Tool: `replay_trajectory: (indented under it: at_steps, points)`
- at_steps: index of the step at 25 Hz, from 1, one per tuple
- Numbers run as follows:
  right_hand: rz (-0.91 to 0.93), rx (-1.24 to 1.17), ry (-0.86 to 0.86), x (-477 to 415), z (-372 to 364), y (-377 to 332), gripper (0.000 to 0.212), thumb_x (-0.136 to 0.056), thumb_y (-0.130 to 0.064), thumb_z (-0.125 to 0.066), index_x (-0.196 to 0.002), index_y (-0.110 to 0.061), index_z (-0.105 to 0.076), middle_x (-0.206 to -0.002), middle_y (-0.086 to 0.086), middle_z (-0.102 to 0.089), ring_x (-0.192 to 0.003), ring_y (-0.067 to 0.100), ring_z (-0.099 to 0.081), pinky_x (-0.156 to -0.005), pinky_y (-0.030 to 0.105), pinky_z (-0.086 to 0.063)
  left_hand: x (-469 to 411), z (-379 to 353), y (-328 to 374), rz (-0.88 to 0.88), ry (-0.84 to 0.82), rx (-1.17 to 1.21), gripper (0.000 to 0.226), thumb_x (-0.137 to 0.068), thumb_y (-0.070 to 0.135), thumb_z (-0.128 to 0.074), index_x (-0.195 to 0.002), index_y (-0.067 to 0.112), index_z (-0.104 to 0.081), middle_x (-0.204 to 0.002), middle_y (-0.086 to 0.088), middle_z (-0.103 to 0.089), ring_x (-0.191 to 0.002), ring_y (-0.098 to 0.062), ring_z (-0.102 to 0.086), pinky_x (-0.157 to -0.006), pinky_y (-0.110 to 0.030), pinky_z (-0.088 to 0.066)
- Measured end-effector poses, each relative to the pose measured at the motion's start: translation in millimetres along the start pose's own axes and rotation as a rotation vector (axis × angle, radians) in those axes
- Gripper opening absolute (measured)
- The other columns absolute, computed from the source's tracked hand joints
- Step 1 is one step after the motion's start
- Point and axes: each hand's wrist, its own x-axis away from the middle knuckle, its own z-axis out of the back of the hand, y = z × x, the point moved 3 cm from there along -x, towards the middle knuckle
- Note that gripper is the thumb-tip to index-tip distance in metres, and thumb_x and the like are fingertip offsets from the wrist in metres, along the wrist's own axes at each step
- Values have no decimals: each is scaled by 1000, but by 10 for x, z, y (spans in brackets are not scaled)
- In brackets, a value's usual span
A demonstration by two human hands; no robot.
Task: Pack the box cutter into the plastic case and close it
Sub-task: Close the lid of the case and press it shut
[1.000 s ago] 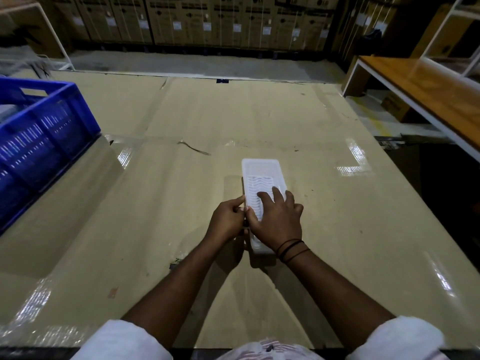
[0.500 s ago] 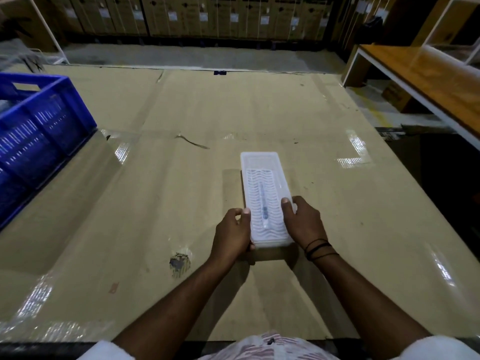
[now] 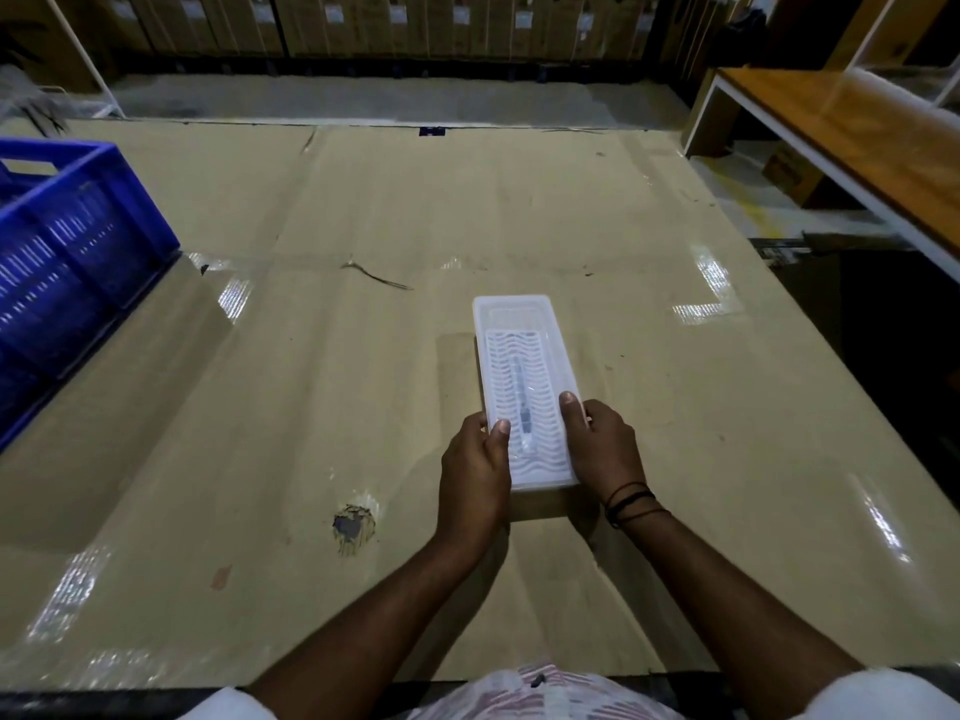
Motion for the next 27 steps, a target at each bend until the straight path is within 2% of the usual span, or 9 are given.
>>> replay_trajectory:
  at_steps: [2,5,9,13,17,20,23,27]
  points:
    - [6,18,-5,-4,-7,-12,52,-101,-51,-38,-90,-6,-62,-86,7,-63,-77,24,-58,-66,30,-39,-22,-14,-28,9,-1,-22,30,-106,39,-47,-119,16,-60,-105,2,-72,-92,-9,-69,-67,-14,-49]
    - [10,84,-25,-32,-16,4,50,-99,-54,-34,-96,-11,-60,-96,12,-67,-84,30,-62,-74,35,-48,-90,22,-40,42,-44,-58,31,-105,41,-47,-125,18,-54,-104,-2,-74,-93,-17,-71,-66,-24,-50]
    - [10,59,-28,-249,92,-154,34,-95,-40,-44,-115,-16,-59,-108,15,-67,-97,36,-62,-84,38,-50,-387,86,37,94,-47,-120,40,-106,46,-43,-134,19,-52,-111,-6,-74,-97,-21,-70,-71,-28,-45]
    - [-67,-51,3,-626,77,-393,41,-99,-39,-41,-105,-5,-62,-116,20,-65,-104,35,-59,-79,33,-39,-838,53,102,156,11,-166,38,-105,43,-42,-116,13,-62,-115,-9,-72,-102,-27,-67,-76,-30,-43]
    - [-119,-36,3,-789,-53,-418,51,-102,-40,-37,-114,3,-61,-125,27,-61,-115,40,-57,-90,36,-42,-1031,-41,125,176,16,-191,41,-105,43,-40,-111,9,-62,-115,-11,-70,-102,-30,-64,-78,-31,-42]
    - [-104,-20,29,-793,-96,-403,51,-102,-42,-37,-112,3,-60,-121,27,-62,-112,41,-58,-87,37,-43,-1027,-101,114,147,27,-177,38,-106,42,-39,-109,10,-59,-108,-9,-70,-90,-23,-62,-74,-31,-42]
    - [-108,6,23,-803,-115,-409,50,-103,-41,-35,-119,2,-55,-125,29,-60,-115,43,-56,-88,38,-43,-1035,-128,90,113,38,-183,35,-107,41,-39,-106,10,-56,-102,-8,-70,-87,-24,-65,-70,-32,-47]
    - [-141,39,-36,-816,-158,-430,51,-105,-40,-29,-128,1,-50,-133,29,-54,-122,43,-52,-94,39,-41,-1030,-133,104,106,45,-184,33,-108,39,-39,-105,10,-53,-97,-6,-67,-82,-22,-62,-60,-28,-38]
